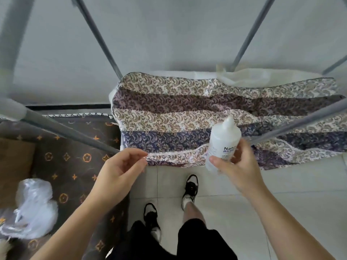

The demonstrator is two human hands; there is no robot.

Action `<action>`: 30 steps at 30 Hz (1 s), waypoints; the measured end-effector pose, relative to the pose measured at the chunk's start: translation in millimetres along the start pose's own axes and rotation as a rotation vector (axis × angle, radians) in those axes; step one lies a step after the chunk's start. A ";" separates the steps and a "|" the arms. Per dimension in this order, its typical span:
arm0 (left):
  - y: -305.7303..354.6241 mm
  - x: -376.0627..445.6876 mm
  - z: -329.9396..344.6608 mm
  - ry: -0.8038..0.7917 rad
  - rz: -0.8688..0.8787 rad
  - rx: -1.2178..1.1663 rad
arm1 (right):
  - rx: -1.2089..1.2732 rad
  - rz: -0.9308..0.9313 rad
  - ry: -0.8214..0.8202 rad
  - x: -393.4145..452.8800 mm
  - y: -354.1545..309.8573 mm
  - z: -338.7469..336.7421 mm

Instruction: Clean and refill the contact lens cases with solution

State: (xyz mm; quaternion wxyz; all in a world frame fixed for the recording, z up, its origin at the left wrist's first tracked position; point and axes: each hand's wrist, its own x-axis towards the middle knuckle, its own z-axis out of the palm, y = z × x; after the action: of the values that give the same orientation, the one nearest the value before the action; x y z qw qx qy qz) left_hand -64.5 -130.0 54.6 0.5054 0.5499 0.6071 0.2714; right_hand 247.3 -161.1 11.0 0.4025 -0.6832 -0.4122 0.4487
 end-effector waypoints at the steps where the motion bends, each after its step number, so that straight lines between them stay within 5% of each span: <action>1: -1.4 14.8 7.9 0.019 -0.011 -0.003 | -0.023 -0.009 -0.014 29.1 2.6 -0.8; 15: -57.2 186.0 95.8 0.119 -0.088 -0.026 | -0.107 0.077 0.079 349.5 128.4 27.9; 22: -90.2 204.0 101.7 0.145 -0.079 -0.024 | -0.173 0.058 0.150 393.1 184.5 48.4; 30: -75.5 176.0 86.0 0.183 -0.097 -0.017 | -0.087 0.068 0.154 372.5 158.8 36.1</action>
State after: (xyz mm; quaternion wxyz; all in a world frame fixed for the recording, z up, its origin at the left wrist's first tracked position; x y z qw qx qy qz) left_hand 4.6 -2.4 -97.1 0.4652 0.4884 0.6742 0.3007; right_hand 341.1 136.3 -249.8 0.3873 -0.7463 -0.3756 0.3899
